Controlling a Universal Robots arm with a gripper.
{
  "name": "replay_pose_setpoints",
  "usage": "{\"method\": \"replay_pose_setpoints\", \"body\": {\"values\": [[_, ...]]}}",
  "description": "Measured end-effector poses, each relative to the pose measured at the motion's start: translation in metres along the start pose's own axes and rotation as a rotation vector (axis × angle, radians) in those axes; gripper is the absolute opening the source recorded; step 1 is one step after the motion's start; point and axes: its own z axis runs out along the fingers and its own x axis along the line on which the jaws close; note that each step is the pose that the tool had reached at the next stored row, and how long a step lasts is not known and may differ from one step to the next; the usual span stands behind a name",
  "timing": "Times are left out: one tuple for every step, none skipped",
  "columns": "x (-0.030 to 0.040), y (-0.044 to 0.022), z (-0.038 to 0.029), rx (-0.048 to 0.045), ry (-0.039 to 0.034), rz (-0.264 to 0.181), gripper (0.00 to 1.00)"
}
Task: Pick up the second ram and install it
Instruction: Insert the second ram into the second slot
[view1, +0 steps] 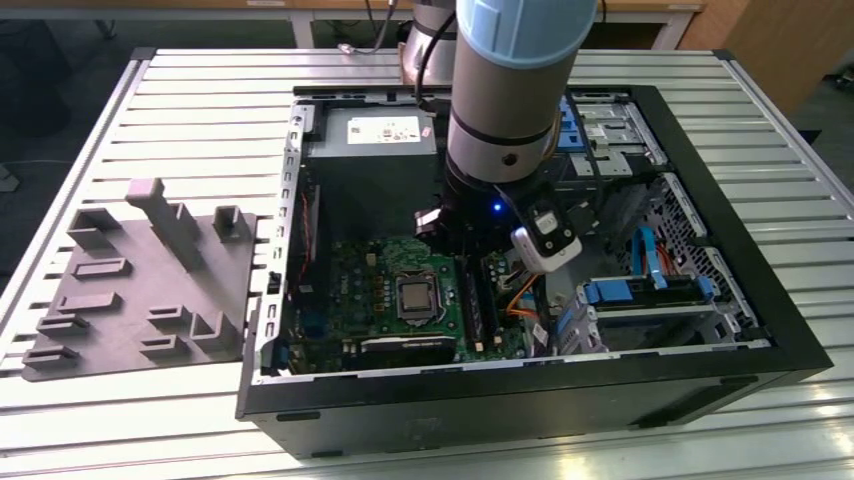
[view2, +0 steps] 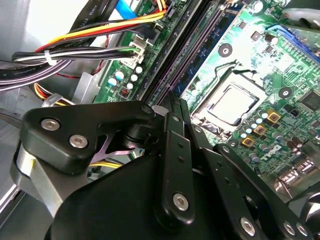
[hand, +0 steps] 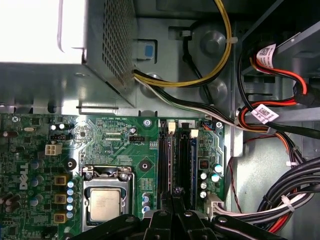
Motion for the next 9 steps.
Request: {"method": "replay_pose_setpoints", "body": {"values": [[0.0,0.0,0.0001,0.0,0.0001,0.0,0.11],[0.0,0.0,0.0004,-0.0002,0.0001,0.0,0.11],[0.0,0.0,0.0008,-0.0004,-0.0001,0.0,0.11],[0.0,0.0,0.0011,-0.0001,0.0001,0.0,0.11],[0.0,-0.0001,0.0011,0.0,0.0001,0.0,0.11],[0.0,-0.0001,0.0013,-0.0002,0.0001,0.0,0.11],[0.0001,-0.0001,0.0014,-0.0002,0.0001,0.0,0.11],[0.0002,-0.0001,0.0015,-0.0002,0.0001,0.0,0.11],[0.0002,-0.0001,0.0017,-0.0002,0.0001,0.0,0.11]]}}
